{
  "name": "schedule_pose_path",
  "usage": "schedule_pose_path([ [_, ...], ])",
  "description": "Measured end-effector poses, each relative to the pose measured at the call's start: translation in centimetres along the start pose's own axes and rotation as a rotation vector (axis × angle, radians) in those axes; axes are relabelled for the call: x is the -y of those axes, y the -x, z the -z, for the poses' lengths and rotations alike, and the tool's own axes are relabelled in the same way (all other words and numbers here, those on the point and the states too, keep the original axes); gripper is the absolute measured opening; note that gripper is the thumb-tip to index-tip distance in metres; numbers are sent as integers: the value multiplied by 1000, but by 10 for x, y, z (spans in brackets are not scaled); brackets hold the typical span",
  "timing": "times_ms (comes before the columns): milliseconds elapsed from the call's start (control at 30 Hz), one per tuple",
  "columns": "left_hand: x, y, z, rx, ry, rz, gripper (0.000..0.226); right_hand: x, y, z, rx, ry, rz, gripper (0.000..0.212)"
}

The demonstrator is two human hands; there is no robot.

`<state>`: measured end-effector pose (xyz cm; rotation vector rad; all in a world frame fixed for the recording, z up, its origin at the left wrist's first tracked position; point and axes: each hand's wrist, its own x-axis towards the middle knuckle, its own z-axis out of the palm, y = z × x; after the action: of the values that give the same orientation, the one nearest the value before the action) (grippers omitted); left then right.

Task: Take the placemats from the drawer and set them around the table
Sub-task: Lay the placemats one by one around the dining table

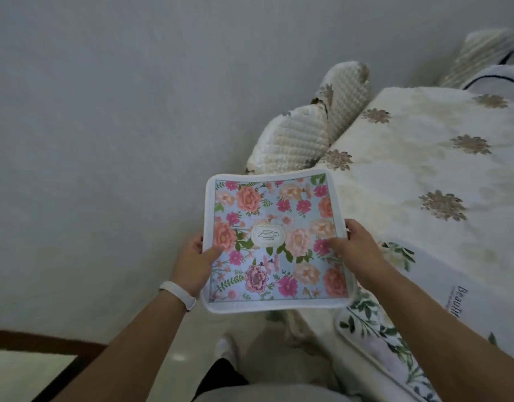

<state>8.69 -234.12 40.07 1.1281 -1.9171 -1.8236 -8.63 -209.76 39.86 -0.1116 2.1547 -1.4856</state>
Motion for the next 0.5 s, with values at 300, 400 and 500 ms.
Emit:
schedule_pose_path([
  [300,9,-75,97,11,110,2,24,48,-33,-110,31,36,33,31],
  [400,9,-112,137,40,130,18,21,57,-47,-157,-6,30,5,27],
  [500,-1,-148,178,60,128,1,19,77,-63,-204,-37,21,29,28],
])
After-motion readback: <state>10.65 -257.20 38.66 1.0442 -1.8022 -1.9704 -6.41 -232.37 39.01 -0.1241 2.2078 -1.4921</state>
